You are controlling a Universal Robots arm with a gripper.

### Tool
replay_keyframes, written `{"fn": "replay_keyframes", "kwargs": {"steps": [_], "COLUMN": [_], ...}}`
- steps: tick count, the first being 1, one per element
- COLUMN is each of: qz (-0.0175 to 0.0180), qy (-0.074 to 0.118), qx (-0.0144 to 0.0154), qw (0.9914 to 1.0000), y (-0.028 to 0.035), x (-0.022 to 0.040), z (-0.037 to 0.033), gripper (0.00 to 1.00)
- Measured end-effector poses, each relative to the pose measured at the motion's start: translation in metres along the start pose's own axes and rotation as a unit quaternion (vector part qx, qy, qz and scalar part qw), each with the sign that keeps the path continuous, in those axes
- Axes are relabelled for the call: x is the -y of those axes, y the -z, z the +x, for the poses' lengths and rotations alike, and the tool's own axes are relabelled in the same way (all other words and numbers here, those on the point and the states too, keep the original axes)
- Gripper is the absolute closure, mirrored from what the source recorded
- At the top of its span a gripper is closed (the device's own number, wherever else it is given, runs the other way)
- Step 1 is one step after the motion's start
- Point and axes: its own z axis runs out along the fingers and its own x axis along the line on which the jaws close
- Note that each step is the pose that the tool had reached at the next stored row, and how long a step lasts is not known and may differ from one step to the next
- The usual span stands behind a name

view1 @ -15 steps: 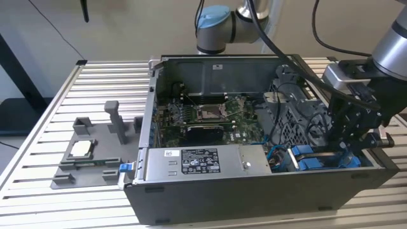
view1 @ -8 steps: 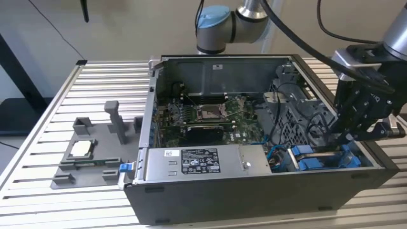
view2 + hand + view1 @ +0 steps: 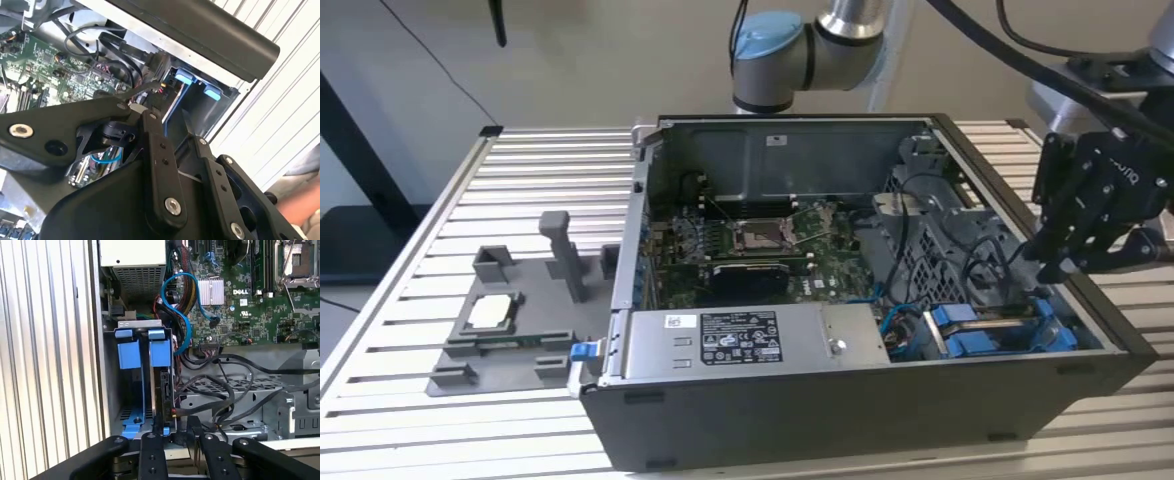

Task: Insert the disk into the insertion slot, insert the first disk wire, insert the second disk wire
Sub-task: 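Insert the first disk wire, then insert the second disk wire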

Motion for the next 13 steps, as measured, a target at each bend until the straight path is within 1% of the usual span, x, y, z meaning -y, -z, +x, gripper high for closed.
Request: {"fn": "replay_keyframes", "kwargs": {"steps": [2, 3, 4, 5, 8, 10, 11, 13], "qz": [0.0006, 0.0008, 0.0007, 0.0004, -0.0006, -0.0014, -0.0016, -0.0016], "qy": [0.000, 0.000, 0.000, 0.000, 0.000, 0.000, 0.000, 0.000], "qx": [0.0020, 0.0042, 0.0076, 0.0124, 0.0313, 0.0418, 0.0442, 0.0446], "qw": [1.00000, 0.99999, 0.99997, 0.99992, 0.99951, 0.99913, 0.99902, 0.99900], "y": [0.0000, 0.0002, 0.0001, 0.0002, 0.0000, 0.0000, 0.0000, -0.0001], "x": [-0.0001, 0.0001, 0.0007, 0.0016, 0.0057, 0.0090, 0.0106, 0.0139], "z": [-0.0004, -0.0006, -0.0007, -0.0008, -0.0011, -0.0014, -0.0016, -0.0022], "gripper": [0.67, 0.67, 0.67, 0.67, 0.67, 0.67, 0.67, 0.67]}}
